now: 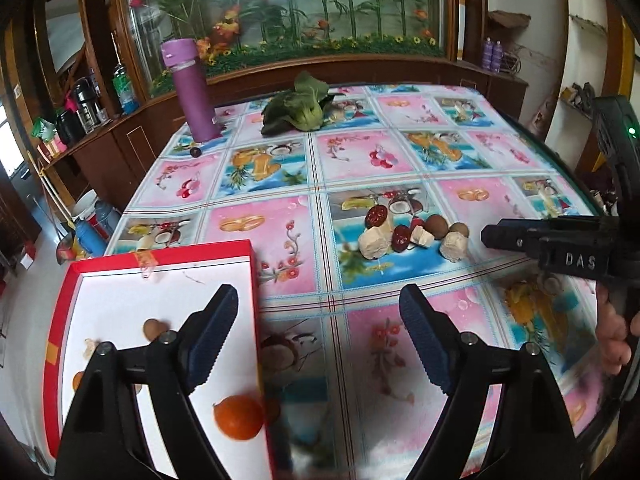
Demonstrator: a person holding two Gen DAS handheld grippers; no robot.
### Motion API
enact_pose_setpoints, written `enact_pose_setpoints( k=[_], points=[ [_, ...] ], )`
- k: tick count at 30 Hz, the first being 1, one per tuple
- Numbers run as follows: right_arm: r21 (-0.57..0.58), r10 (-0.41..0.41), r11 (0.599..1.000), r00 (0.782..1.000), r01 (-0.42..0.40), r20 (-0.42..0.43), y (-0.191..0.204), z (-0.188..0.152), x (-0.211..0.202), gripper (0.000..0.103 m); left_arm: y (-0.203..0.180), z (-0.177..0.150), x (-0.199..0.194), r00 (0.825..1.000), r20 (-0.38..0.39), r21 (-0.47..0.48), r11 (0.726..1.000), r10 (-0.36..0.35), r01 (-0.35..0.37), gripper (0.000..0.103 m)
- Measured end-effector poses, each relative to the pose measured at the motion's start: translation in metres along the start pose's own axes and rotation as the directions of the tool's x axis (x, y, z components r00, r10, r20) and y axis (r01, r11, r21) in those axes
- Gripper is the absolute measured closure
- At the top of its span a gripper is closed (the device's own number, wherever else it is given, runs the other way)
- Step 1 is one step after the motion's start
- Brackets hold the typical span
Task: Organize fruits
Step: 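Move both open grippers back to the pile on the tablecloth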
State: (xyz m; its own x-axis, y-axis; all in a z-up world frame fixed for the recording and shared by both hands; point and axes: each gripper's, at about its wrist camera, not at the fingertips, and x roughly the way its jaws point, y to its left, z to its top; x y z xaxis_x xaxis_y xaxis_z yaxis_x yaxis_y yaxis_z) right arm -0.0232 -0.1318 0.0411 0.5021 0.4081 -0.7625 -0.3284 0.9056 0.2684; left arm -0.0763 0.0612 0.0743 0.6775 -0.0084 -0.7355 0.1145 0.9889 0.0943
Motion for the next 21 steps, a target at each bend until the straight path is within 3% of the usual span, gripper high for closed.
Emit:
enact_pose_setpoints(
  k=[4,11,21],
  points=[
    [-0.019,0.005,1.0,1.0,-0.005,-0.017,0.006,-0.003,0.017,0.075,-0.005,0.006,0.02,1.0,-0.021,0.012,1.0,0.015,-0.015,0.02],
    [-0.028,-0.019,0.999,0.999,0.018,-0.043,0.007,-0.004,0.033,0.075,-0.01,0.018,0.054,0.997,-0.076,0.004,1.0,-0.021,0.021,0.02],
    [-0.034,0.003,0.999,1.0,-0.004,-0.025,0.002,-0.006,0.039,0.077,-0.019,0.033,0.084,0.992,-0.117,0.025,0.998,-0.046,0.05,0.021]
  ],
)
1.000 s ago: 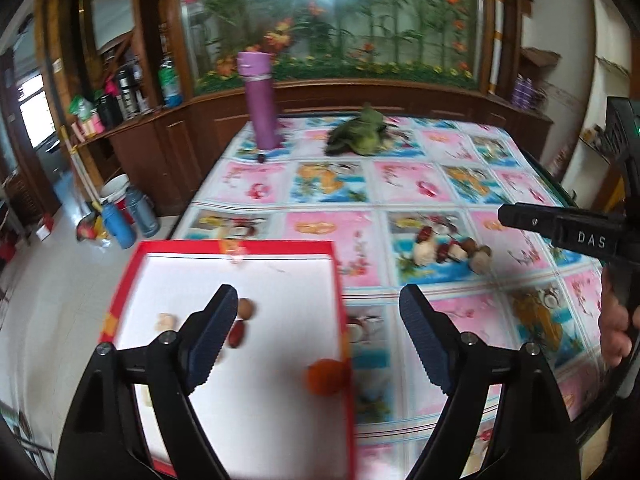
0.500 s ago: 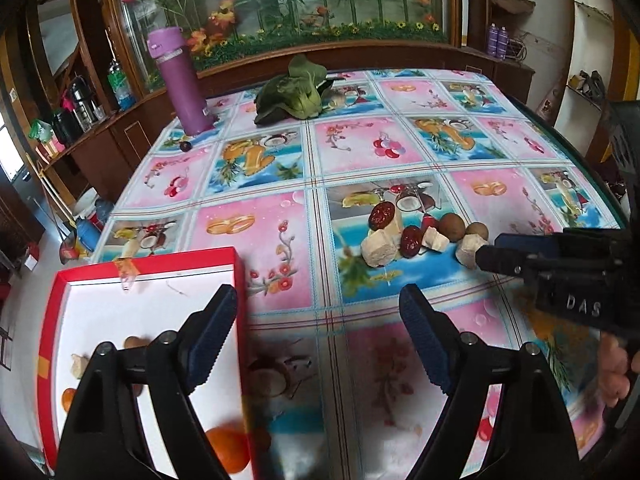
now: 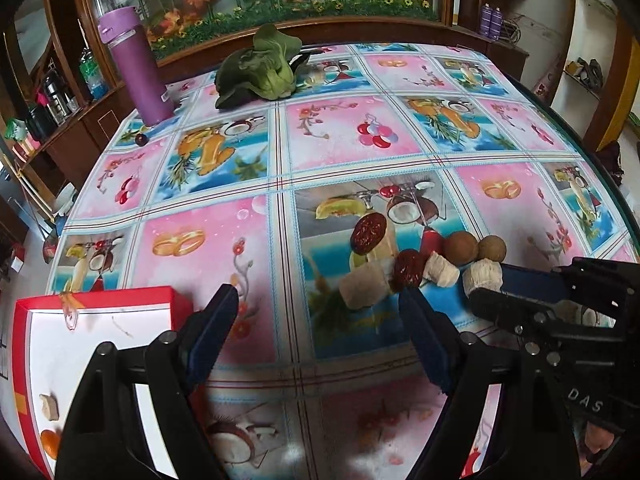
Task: Organize fruits
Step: 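Grasp a white cake cube with the left gripper while the right gripper grasps another cube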
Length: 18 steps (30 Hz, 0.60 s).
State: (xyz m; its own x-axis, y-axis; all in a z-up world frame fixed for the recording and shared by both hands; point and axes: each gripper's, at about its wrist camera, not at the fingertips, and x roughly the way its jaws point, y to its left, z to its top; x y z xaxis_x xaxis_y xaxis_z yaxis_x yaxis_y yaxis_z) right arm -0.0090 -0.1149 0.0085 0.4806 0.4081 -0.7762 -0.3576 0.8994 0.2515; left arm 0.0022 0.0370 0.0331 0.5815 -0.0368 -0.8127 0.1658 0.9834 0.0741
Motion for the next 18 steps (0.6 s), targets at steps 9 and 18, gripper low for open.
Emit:
enact_pose_setpoints(
  k=[9,18],
  points=[
    [0.023,0.021,1.0,1.0,-0.021,0.005,-0.005,0.0,-0.001,0.083,-0.004,0.008,0.014,0.999,-0.02,-0.004,0.999,-0.049,0.049,0.041],
    [0.004,0.021,1.0,1.0,-0.021,0.017,-0.002,0.001,-0.001,0.081,-0.009,-0.001,0.02,0.995,-0.039,0.003,0.996,-0.088,0.088,0.06]
  ],
)
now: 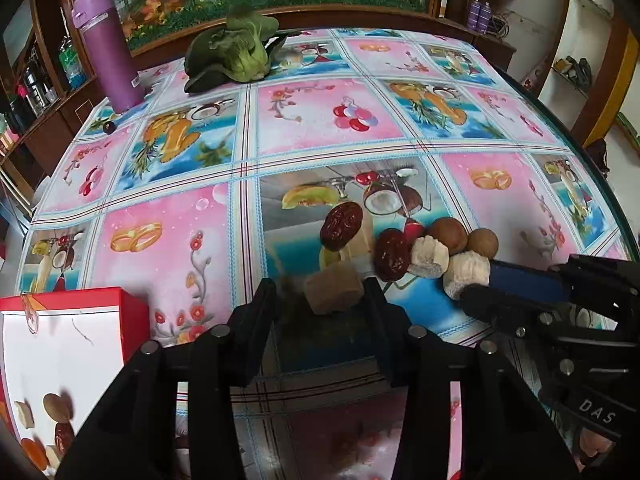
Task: Organize fruits
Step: 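Grasp a white cake cube with the left gripper while the right gripper grasps another cube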
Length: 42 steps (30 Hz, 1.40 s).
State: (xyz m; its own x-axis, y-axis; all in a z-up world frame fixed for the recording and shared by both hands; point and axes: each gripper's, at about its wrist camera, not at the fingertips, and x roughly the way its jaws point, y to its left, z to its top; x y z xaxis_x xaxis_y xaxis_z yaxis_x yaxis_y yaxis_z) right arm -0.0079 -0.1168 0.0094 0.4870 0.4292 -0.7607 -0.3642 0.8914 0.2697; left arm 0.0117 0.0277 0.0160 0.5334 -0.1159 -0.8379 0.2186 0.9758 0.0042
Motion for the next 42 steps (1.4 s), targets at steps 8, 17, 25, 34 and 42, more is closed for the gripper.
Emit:
enact_pose_setpoints(
  k=[8,17,25,34,42],
  points=[
    [-0.024,0.004,1.0,1.0,-0.004,0.001,0.004,0.002,0.005,0.076,-0.001,-0.009,-0.006,1.0,0.001,-0.003,1.0,-0.012,0.012,0.064],
    [-0.018,-0.004,1.0,1.0,0.004,0.014,0.002,0.001,0.004,0.082,-0.001,-0.011,-0.008,1.0,0.003,-0.014,1.0,-0.02,0.02,0.082],
    [-0.011,0.023,1.0,1.0,-0.023,0.02,0.002,0.0,-0.001,0.083,-0.001,-0.013,-0.011,0.999,0.005,-0.032,0.998,-0.049,0.049,0.093],
    [-0.021,0.008,1.0,1.0,-0.008,-0.018,0.003,0.001,0.003,0.082,0.007,-0.009,-0.01,0.999,0.004,-0.052,0.998,-0.035,0.035,0.092],
    [-0.048,-0.018,0.999,1.0,0.017,-0.006,0.004,0.002,0.005,0.08,0.006,-0.003,-0.02,0.998,0.043,0.001,0.999,0.035,-0.035,0.06]
  ],
)
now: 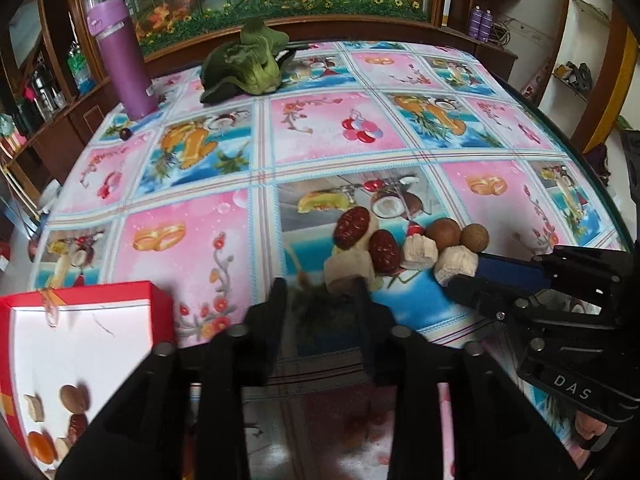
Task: Organize fruits
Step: 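Grasp a white cake cube with the left gripper while the right gripper grasps another cube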
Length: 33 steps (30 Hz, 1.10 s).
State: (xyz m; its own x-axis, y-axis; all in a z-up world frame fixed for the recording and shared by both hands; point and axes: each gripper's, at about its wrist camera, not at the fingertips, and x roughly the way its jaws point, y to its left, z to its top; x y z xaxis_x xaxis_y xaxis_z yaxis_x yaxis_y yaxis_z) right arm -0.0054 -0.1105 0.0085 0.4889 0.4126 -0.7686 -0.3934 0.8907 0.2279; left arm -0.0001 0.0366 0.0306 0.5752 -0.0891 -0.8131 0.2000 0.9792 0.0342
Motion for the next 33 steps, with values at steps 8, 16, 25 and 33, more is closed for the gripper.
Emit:
enact_pose_setpoints(
  k=[8,16,25,33],
  points=[
    [-0.007,0.002,1.0,1.0,-0.002,0.006,0.001,0.001,0.002,0.077,-0.003,0.009,-0.002,1.0,0.014,0.034,0.999,-0.003,0.003,0.05],
    [0.011,0.013,1.0,1.0,-0.013,0.021,-0.002,0.001,0.001,0.077,-0.006,0.014,0.017,0.996,-0.033,-0.008,0.997,-0.081,0.081,0.05],
    [0.002,0.018,1.0,0.999,-0.018,0.034,0.0,0.0,0.002,0.083,-0.006,0.009,0.021,0.992,-0.046,-0.036,0.993,-0.118,0.116,0.073],
    [0.015,0.044,0.999,0.998,-0.045,0.055,0.001,-0.001,-0.006,0.084,-0.009,0.003,0.0,0.993,-0.001,-0.04,0.992,-0.122,0.122,0.074]
  ],
)
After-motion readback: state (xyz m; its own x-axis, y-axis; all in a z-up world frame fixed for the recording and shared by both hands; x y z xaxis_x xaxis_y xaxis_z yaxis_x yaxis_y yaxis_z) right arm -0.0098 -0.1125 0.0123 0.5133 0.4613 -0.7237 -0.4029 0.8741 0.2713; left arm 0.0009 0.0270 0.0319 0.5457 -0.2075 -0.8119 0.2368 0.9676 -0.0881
